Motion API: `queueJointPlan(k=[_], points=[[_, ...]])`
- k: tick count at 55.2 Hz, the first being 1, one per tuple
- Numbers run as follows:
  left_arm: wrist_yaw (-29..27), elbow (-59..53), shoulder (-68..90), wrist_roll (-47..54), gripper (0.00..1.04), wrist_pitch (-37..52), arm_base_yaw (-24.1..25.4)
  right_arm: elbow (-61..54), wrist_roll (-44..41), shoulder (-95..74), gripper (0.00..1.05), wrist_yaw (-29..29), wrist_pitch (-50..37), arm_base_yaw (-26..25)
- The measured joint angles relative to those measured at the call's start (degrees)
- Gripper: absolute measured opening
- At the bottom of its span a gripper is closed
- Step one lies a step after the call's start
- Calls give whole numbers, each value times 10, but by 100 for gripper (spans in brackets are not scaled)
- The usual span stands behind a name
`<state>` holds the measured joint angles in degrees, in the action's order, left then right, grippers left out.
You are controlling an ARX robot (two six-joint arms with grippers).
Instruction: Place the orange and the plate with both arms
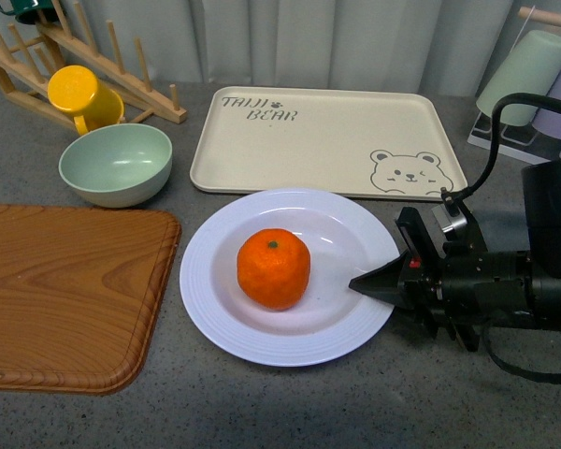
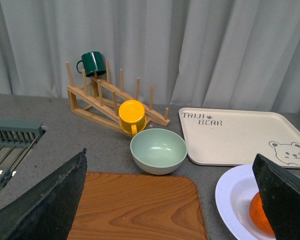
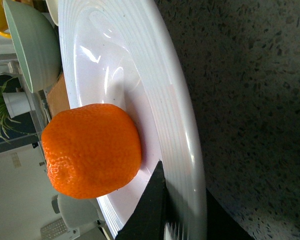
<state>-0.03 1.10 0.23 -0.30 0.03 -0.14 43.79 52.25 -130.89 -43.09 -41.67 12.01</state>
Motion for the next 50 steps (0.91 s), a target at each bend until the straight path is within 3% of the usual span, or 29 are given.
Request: queueJointPlan(k=[6, 14, 30, 50], points=[[0, 0, 0, 0, 98, 0, 0, -11, 37, 4, 4, -28, -66, -4], [0, 0, 0, 0, 98, 0, 0, -11, 83, 8, 4, -19, -136, -3], [0, 0, 0, 0, 98, 0, 0, 21, 191, -18, 4, 162, -213, 31], [0, 0, 0, 0, 98, 0, 0, 137, 334, -70, 4, 296, -190, 102]])
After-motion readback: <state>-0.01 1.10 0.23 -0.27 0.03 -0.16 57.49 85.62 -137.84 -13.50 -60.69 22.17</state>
